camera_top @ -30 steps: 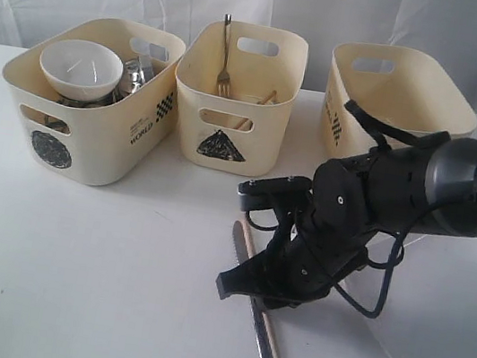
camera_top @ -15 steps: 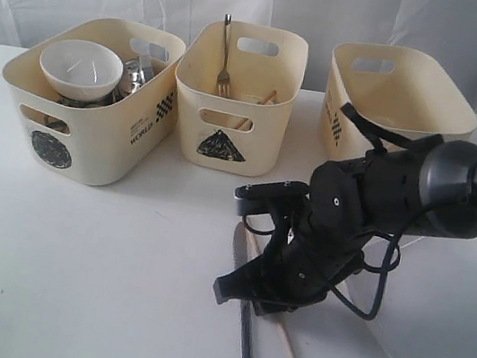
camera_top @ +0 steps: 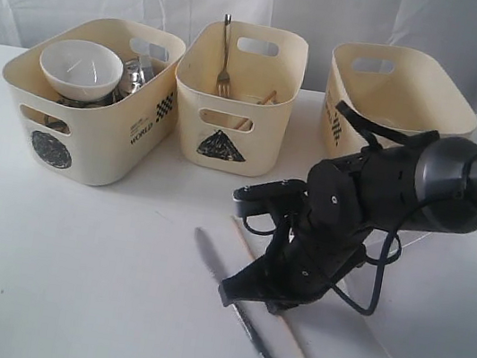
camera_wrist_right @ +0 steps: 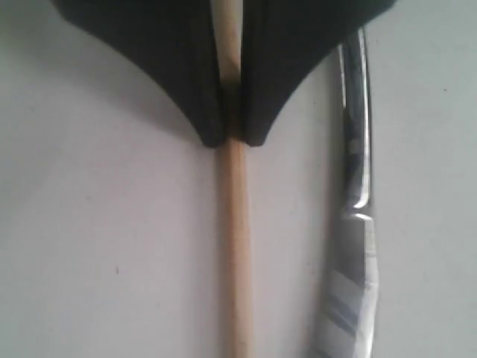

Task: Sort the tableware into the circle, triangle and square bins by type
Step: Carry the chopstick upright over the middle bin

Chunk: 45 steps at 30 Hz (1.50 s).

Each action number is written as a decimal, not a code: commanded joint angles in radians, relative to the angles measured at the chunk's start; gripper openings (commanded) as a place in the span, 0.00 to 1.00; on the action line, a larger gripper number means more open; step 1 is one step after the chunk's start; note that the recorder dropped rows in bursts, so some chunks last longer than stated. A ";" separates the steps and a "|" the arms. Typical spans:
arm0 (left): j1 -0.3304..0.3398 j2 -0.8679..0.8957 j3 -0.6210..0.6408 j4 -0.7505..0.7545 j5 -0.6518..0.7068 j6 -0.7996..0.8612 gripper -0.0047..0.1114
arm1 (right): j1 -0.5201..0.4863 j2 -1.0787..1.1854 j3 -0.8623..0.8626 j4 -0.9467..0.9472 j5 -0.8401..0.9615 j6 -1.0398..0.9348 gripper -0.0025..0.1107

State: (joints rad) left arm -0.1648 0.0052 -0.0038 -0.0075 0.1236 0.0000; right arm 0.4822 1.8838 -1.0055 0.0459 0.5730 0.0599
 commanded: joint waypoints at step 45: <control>0.003 -0.005 0.004 -0.002 0.004 -0.007 0.26 | -0.004 -0.182 -0.244 -0.046 -0.857 -0.091 0.02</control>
State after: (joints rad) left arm -0.1648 0.0052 -0.0038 -0.0075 0.1236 0.0000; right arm 0.4822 1.6695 -1.2447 0.0000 -0.2119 -0.0200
